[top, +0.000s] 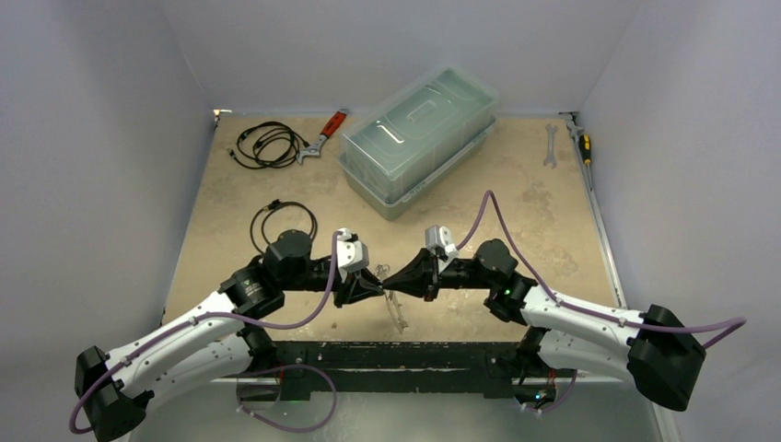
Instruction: Put the keys on the keyring
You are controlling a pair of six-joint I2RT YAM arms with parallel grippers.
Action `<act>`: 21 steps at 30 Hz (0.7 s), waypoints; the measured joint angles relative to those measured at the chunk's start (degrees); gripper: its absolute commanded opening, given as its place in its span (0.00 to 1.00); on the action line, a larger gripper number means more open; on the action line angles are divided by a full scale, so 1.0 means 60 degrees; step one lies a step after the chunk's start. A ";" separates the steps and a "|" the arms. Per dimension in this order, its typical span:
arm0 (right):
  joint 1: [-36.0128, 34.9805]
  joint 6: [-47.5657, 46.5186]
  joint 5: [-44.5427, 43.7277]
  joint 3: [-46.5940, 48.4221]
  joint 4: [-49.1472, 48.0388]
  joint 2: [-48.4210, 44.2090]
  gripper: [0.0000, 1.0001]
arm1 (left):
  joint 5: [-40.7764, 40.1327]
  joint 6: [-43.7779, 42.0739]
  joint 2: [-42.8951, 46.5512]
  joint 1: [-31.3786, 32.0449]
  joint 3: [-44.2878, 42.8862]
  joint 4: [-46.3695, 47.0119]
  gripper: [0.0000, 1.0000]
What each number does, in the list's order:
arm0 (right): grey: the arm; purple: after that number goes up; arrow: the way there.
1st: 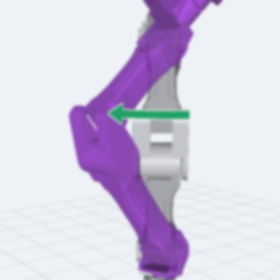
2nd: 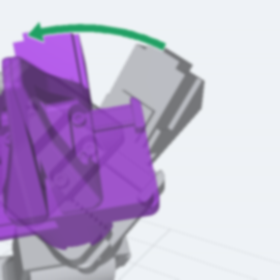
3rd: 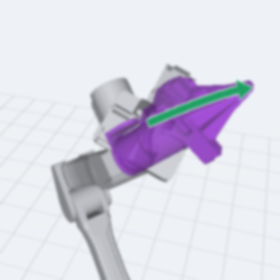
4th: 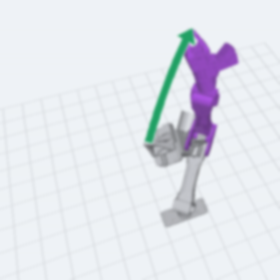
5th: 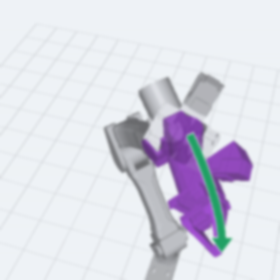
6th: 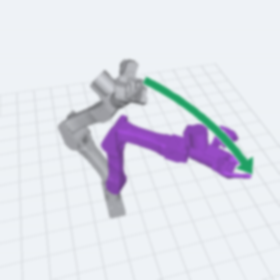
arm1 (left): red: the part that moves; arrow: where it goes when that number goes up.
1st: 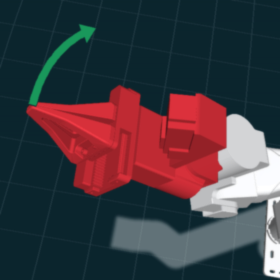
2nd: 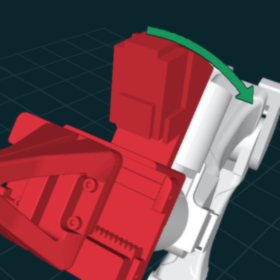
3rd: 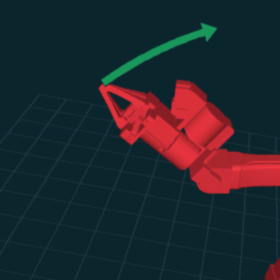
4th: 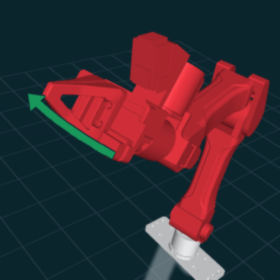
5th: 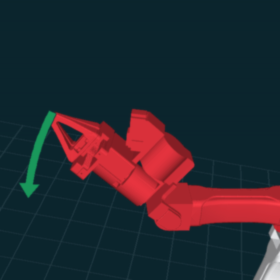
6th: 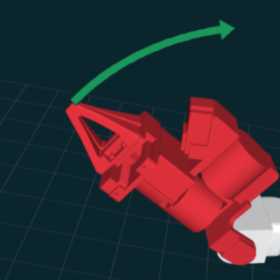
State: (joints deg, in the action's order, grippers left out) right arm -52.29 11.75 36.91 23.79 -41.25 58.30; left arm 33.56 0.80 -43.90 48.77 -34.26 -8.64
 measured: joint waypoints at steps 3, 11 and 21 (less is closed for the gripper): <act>-0.0015 -0.0073 -0.0044 0.0000 0.0270 -0.0164 0.00 | -0.0127 0.0004 0.0051 0.0000 0.0000 0.0011 0.39; -0.0036 -0.0299 -0.0233 0.0000 0.0885 -0.0437 0.00 | -0.0219 -0.0168 0.0379 0.0000 0.0000 0.0004 0.39; -0.0036 -0.0444 -0.0226 0.0000 0.1326 -0.0477 0.00 | -0.0200 -0.0561 0.0765 -0.0131 0.0000 -0.0011 0.31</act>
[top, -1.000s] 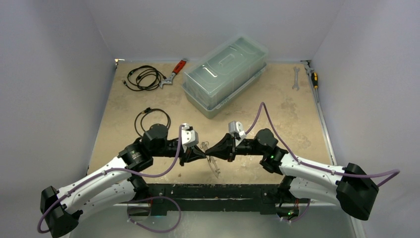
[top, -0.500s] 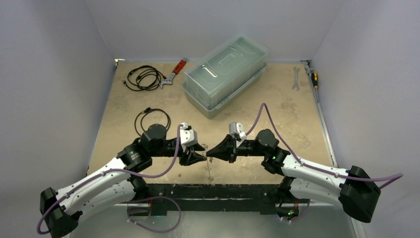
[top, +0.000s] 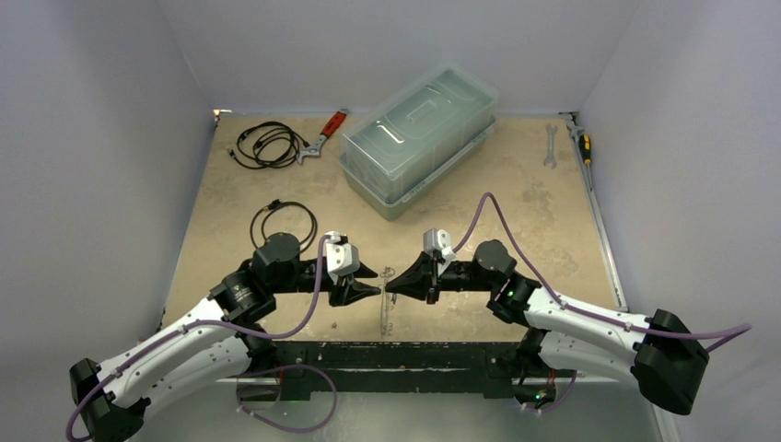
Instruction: Put the keys on the keyring
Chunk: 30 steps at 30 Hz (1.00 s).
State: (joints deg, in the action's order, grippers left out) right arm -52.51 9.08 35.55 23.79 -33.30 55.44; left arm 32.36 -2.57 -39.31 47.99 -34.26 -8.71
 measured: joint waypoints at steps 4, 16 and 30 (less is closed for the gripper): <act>0.0000 -0.0033 0.0036 0.0018 0.0007 -0.0058 0.00 | 0.0084 -0.0040 -0.0018 -0.0007 0.0000 0.0000 0.29; 0.0000 -0.0058 0.0266 0.0087 0.0127 -0.0058 0.00 | 0.0743 -0.0029 -0.0273 -0.0051 0.0007 0.0160 0.21; -0.0018 -0.0066 0.0557 0.0120 0.0131 -0.0055 0.00 | 0.1104 -0.0004 -0.0619 -0.0051 0.0069 0.0317 0.01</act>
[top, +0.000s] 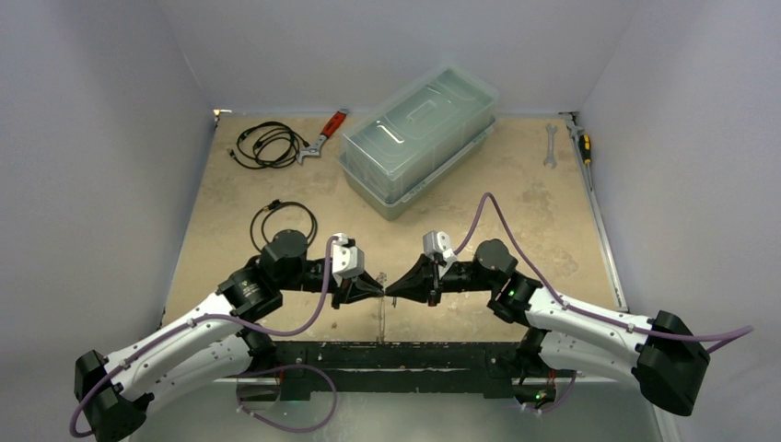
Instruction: Put the keys on the keyring
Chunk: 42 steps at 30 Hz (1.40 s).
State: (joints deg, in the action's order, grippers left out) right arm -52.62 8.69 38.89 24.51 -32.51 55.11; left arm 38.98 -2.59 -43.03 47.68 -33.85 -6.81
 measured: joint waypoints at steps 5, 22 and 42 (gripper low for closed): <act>0.0000 0.0011 0.0215 0.0007 -0.0011 0.0029 0.00 | 0.0255 0.0022 -0.0051 0.0000 0.0000 0.0018 0.00; -0.0025 0.0514 -0.0361 0.0106 -0.0510 -0.1202 0.59 | 0.0226 -0.0040 0.0714 -0.0007 0.0000 0.0055 0.00; -0.0036 0.0594 -0.0477 -0.0127 -0.0787 0.0262 0.36 | -0.0302 -0.0040 0.0732 -0.0007 0.0000 0.0047 0.00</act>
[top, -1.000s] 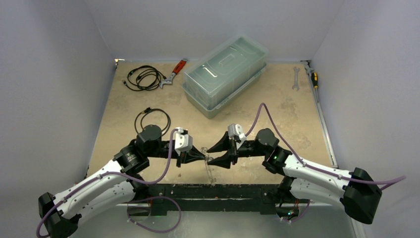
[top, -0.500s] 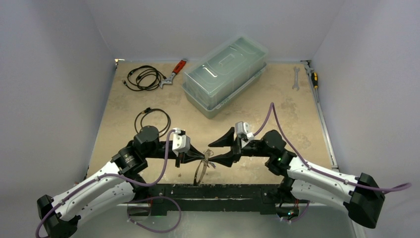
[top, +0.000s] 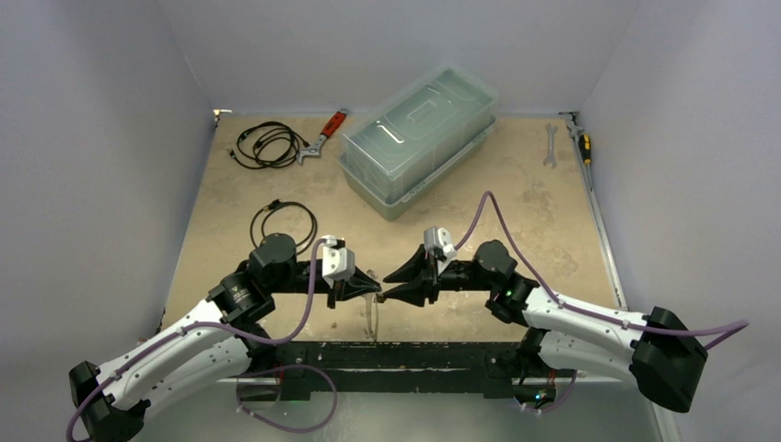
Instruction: Put the keys on the keyring
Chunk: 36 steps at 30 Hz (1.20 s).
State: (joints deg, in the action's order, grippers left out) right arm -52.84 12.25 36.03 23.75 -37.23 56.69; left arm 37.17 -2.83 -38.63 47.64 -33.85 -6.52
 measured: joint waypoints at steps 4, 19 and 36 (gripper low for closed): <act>0.0000 0.0076 0.0168 0.0000 -0.0215 0.0266 0.36 | -0.0033 0.0000 -0.0007 -0.0004 0.0000 -0.0004 0.00; -0.0007 0.0324 0.0248 0.0004 -0.0754 0.0688 0.19 | -0.0069 0.0004 -0.0080 -0.0018 0.0000 -0.0007 0.00; -0.0025 0.0375 0.0408 0.0004 -0.0929 0.1020 0.00 | -0.0109 0.0004 -0.0087 -0.0055 0.0000 0.0018 0.25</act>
State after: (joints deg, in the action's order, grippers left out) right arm -52.99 14.50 38.48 23.77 -42.81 62.81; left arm 36.51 -2.81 -39.16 47.31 -33.85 -6.42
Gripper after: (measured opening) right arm 0.008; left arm 0.015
